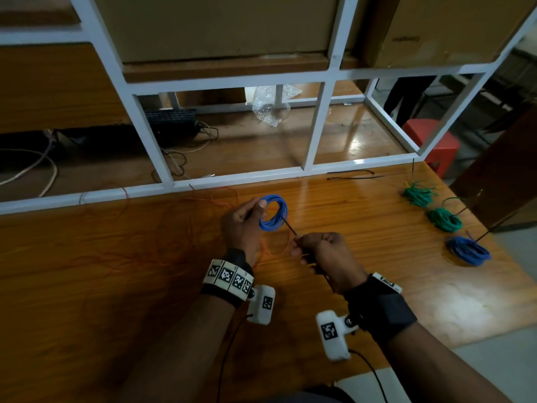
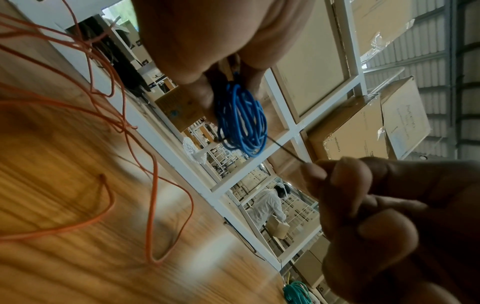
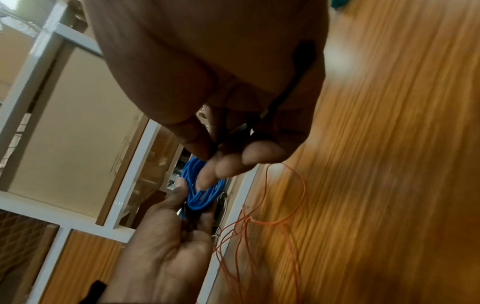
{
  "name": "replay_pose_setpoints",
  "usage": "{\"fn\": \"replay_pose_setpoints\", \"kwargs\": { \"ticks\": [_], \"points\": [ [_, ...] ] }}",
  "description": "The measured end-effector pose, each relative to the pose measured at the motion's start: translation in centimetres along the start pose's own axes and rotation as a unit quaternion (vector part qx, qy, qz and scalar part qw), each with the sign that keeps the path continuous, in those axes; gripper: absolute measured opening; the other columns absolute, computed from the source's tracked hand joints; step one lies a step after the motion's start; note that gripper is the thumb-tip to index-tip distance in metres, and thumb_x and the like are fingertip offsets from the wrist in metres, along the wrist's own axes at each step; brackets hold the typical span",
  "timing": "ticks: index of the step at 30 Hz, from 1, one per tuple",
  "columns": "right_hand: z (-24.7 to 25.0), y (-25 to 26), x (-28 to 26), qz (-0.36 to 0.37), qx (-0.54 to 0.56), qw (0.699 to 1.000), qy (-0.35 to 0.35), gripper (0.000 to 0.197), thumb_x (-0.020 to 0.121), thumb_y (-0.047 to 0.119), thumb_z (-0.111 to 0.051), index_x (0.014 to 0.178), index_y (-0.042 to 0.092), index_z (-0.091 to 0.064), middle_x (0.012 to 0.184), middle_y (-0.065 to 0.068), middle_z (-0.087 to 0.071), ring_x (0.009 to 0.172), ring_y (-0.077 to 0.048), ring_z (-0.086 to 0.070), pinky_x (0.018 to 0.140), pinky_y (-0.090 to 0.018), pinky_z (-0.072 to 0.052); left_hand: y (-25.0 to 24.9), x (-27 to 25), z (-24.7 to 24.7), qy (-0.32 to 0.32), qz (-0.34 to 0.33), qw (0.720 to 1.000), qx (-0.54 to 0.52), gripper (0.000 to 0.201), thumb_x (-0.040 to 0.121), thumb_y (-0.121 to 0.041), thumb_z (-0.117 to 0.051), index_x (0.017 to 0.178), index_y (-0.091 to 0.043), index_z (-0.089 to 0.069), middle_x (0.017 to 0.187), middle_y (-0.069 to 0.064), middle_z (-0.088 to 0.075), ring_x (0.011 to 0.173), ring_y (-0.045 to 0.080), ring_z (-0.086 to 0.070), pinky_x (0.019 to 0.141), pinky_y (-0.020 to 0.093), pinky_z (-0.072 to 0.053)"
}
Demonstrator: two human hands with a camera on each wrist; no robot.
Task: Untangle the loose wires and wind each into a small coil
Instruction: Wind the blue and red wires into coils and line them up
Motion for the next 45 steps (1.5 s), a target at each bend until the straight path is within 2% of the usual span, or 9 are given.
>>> {"fn": "replay_pose_setpoints", "kwargs": {
  "ticks": [6,11,21,25,29,32,36,39,45],
  "points": [
    [-1.6,1.0,0.2,0.000,0.053,0.999,0.003,0.025,0.100,0.023,-0.063,0.099,0.004,-0.077,0.074,-0.002,-0.071,0.055,-0.012,-0.053,0.050,-0.026,-0.035,-1.9,-0.8,-0.4,0.079,-0.093,0.989,0.085,0.022,0.089,-0.019,-0.075,0.111,-0.014,-0.076,0.106,-0.002,-0.076,0.094,-0.002,-0.070,0.080,0.013,-0.054],
    [-2.3,2.0,0.5,0.038,0.027,0.999,0.023,0.022,0.103,0.026,-0.064,0.100,0.010,-0.078,0.082,-0.005,-0.076,0.058,-0.013,-0.056,0.052,-0.028,-0.040,-0.9,-1.9,-1.5,0.141,-0.073,0.985,0.069,0.018,0.088,-0.014,-0.076,0.105,-0.020,-0.077,0.102,-0.006,-0.075,0.097,0.004,-0.071,0.083,0.022,-0.057],
    [-2.3,0.7,1.1,0.007,0.005,1.000,0.027,0.022,0.103,0.026,-0.063,0.101,0.010,-0.078,0.081,-0.003,-0.075,0.057,-0.013,-0.053,0.049,-0.026,-0.038,3.0,-2.5,-1.4,0.093,0.129,0.981,-0.108,0.015,0.082,-0.002,-0.077,0.094,-0.011,-0.077,0.089,0.007,-0.078,0.082,0.016,-0.073,0.068,0.026,-0.057],
    [-2.3,1.3,1.0,-0.008,0.011,0.998,0.056,0.030,0.104,0.036,-0.059,0.107,0.012,-0.077,0.095,-0.007,-0.080,0.065,-0.016,-0.062,0.054,-0.027,-0.045,2.9,-1.9,-1.7,0.077,0.132,0.983,-0.101,0.015,0.080,-0.004,-0.080,0.094,-0.009,-0.078,0.095,0.011,-0.078,0.088,0.021,-0.073,0.081,0.036,-0.059],
    [-0.5,0.8,0.9,-0.006,0.005,0.999,0.050,0.032,0.107,0.039,-0.051,0.113,0.015,-0.073,0.098,-0.012,-0.079,0.074,-0.023,-0.073,0.057,-0.028,-0.051,2.2,-0.8,-1.3,0.038,0.116,0.988,-0.094,0.013,0.081,-0.002,-0.078,0.091,-0.011,-0.077,0.089,0.005,-0.078,0.084,0.016,-0.072,0.079,0.028,-0.058],
    [2.3,-0.1,1.0,0.056,-0.089,0.994,0.008,0.028,0.109,0.032,-0.050,0.116,0.015,-0.071,0.099,-0.006,-0.079,0.081,-0.023,-0.076,0.066,-0.034,-0.053,1.7,0.0,-0.9,0.032,0.108,0.990,-0.090,0.015,0.082,0.000,-0.077,0.093,-0.010,-0.076,0.089,0.006,-0.077,0.086,0.018,-0.072,0.081,0.029,-0.058],
    [5.1,-1.6,0.5,0.156,-0.184,0.970,-0.023,0.018,0.101,0.012,-0.062,0.103,0.025,-0.074,0.096,0.007,-0.079,0.088,-0.014,-0.076,0.071,-0.030,-0.055,1.6,0.2,-0.8,0.023,0.098,0.992,-0.079,0.016,0.081,-0.001,-0.078,0.091,-0.012,-0.077,0.088,0.006,-0.077,0.082,0.017,-0.072,0.080,0.030,-0.058],
    [6.2,-1.8,-0.8,0.207,-0.178,0.959,-0.070,0.014,0.093,0.008,-0.074,0.098,0.021,-0.077,0.094,0.012,-0.079,0.089,-0.003,-0.074,0.072,-0.021,-0.054,1.7,0.1,-1.0,0.020,0.104,0.991,-0.079,0.015,0.081,0.000,-0.078,0.091,-0.012,-0.077,0.089,0.008,-0.077,0.083,0.020,-0.070,0.086,0.034,-0.058],
    [4.4,-2.9,-2.9,0.223,-0.093,0.969,-0.046,0.037,0.077,0.003,-0.088,0.104,0.027,-0.078,0.091,0.007,-0.079,0.083,-0.009,-0.074,0.069,-0.020,-0.057,2.7,-0.7,-2.0,0.015,0.148,0.984,-0.093,0.017,0.081,-0.001,-0.078,0.097,-0.005,-0.075,0.085,0.011,-0.074,0.073,0.016,-0.069,0.089,0.040,-0.056]
  ]
}}
Point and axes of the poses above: each hand's wrist, its own x-axis towards the middle knuckle, its own z-axis out of the back of the hand, y = z × x, the point moved 9 cm from there along x, towards the middle knuckle
